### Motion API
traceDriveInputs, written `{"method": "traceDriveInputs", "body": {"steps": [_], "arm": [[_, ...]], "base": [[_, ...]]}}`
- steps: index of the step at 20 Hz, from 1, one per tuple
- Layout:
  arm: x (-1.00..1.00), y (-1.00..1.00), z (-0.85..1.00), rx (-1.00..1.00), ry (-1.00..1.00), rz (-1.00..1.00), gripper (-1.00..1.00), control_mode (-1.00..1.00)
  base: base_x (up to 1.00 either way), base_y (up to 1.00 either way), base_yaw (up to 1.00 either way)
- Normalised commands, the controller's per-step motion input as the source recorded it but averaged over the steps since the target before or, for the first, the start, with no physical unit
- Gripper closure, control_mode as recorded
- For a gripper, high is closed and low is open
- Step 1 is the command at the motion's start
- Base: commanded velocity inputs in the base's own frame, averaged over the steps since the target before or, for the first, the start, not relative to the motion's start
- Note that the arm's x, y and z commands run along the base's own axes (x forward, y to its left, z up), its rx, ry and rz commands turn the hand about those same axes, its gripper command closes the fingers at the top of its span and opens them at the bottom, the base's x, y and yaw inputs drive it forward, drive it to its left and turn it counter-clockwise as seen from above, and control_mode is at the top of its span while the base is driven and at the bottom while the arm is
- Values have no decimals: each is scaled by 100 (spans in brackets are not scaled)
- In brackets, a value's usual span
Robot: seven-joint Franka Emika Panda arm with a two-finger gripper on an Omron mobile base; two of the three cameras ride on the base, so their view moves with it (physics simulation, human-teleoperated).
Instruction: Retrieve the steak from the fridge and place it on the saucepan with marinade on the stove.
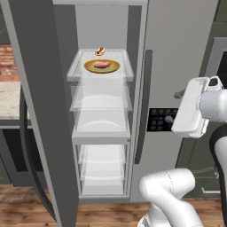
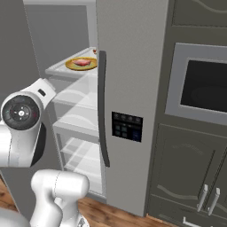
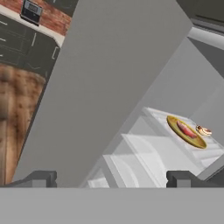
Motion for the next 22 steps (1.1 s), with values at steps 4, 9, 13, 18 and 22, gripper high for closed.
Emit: {"method": "traceDriveInputs", "body": {"steps": [4,9,13,18,22], "arm": [[3,0,0,0,0,2,-100,100],[0,0,0,0,0,0,-100,100],[0,0,0,0,0,0,-100,100],[0,0,0,0,0,0,-100,100],[0,0,0,0,0,0,-100,100]], "base": [[0,0,1],[0,1,4],[0,20,6],[0,40,4],[9,49,1]]}}
